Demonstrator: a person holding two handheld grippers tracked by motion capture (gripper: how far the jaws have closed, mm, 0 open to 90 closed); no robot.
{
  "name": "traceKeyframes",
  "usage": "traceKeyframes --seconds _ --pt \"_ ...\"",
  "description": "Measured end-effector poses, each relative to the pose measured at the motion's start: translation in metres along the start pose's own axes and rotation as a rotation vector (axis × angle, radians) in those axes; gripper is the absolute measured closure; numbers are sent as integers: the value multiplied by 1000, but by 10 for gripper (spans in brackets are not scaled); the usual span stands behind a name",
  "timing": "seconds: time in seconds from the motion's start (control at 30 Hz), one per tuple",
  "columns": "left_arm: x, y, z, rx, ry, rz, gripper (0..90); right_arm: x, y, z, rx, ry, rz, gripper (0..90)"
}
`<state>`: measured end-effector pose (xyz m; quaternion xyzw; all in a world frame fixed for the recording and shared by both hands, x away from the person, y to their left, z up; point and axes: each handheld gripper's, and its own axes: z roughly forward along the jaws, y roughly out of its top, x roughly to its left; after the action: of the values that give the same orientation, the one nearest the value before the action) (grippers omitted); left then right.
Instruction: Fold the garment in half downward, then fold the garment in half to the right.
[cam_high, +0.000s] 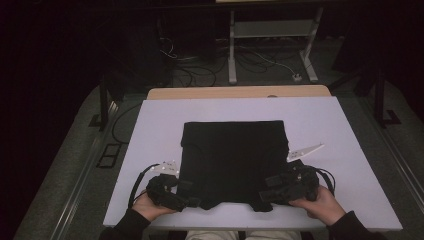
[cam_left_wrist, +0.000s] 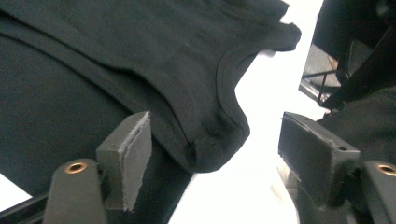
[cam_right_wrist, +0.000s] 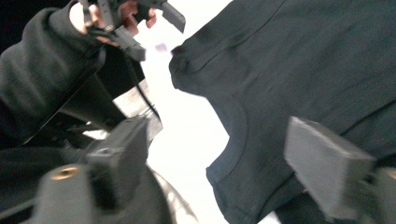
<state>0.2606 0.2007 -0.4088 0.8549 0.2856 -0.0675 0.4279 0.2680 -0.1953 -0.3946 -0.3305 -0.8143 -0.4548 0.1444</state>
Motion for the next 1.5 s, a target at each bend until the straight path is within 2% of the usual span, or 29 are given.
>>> traceKeyframes --seconds 0.1,0.17,0.23,0.33,0.37,0.57,0.77,1.03,1.13,1.3,1.4,1.5 --pt "0 0 -6 -19 3 -2 181 1 3 -4 -27 -7 -16 100" --pt "2 1 -9 -28 2 -11 137 0 6 -5 -34 -22 -17 1" --pt "4 1 -11 -42 0 -18 113 -1 8 -5 -40 -36 -19 0" --pt "7 2 -13 -42 -1 -35 0 -1 11 -6 -52 -56 -25 0" --pt "7 2 -13 -48 9 -42 0 -2 12 -7 -59 -66 -30 0" --pt "9 0 -18 -77 50 -26 0 -4 23 -10 -80 -96 -49 0" --pt "14 -4 -24 -103 108 -35 0 -11 39 -4 -88 -154 -62 0" --pt "20 -11 -34 -156 182 -39 0 -20 58 3 -114 -194 -74 0" --pt "22 -13 -37 -167 191 -46 0 -26 62 5 -131 -186 -69 0" --pt "24 -16 -40 -186 215 -52 0 -33 69 8 -130 -211 -69 0" --pt "26 -18 -43 -204 202 -62 0 -36 73 10 -137 -217 -72 0" --pt "28 -21 -46 -224 215 -66 0 -40 77 13 -129 -238 -73 0"
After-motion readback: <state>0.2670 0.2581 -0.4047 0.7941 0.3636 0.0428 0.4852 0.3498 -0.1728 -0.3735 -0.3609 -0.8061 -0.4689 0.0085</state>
